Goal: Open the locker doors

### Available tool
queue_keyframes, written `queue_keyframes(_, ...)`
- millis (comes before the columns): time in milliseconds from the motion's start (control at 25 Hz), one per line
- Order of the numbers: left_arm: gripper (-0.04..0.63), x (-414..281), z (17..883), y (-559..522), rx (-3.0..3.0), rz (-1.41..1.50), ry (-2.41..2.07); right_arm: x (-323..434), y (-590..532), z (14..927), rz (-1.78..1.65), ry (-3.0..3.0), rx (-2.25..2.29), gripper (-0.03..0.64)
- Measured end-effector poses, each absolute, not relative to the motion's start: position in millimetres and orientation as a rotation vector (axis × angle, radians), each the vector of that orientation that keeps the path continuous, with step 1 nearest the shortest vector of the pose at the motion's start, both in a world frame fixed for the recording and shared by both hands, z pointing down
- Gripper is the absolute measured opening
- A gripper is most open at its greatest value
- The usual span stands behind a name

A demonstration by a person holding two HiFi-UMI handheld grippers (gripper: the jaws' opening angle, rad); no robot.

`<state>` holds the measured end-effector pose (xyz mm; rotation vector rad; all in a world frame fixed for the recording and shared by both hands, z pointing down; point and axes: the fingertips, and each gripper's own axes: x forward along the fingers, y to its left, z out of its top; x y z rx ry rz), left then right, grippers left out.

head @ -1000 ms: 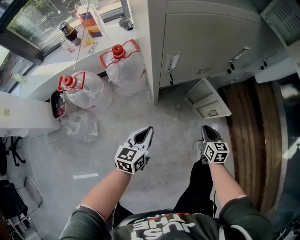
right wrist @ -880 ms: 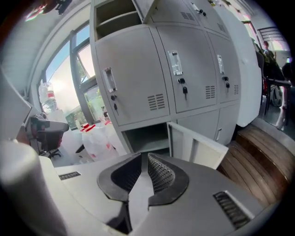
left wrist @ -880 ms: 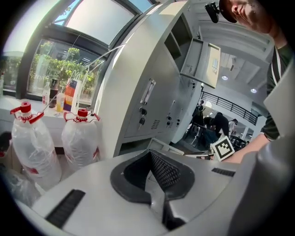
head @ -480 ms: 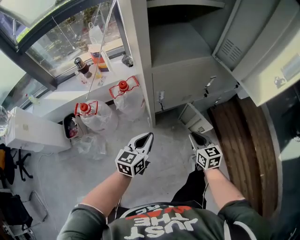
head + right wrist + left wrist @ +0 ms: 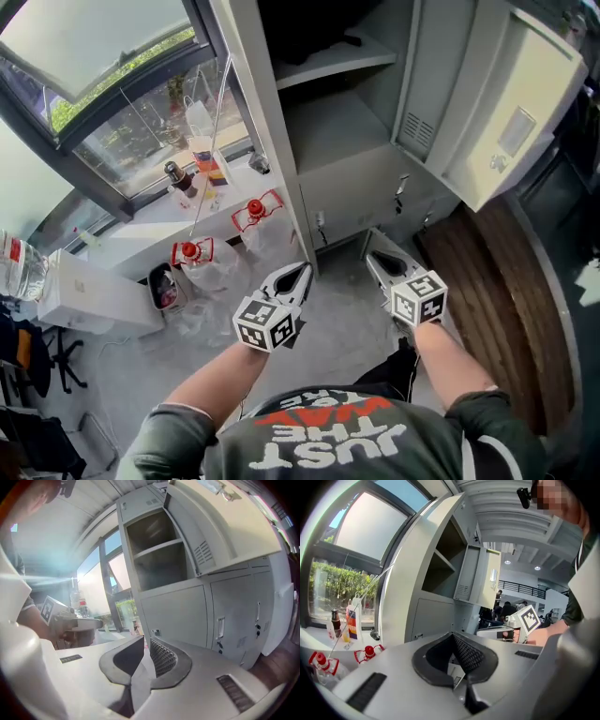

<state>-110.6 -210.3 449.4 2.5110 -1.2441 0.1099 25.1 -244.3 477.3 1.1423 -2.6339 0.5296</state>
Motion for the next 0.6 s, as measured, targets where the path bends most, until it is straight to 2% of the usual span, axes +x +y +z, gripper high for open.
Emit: queue_keyframes(600,-0.003,-105.6,281.8,-202.1,2.679,-0.090,-1.235,20.2,-238.6,307.5,0.333,-2.774,1.152,0.055)
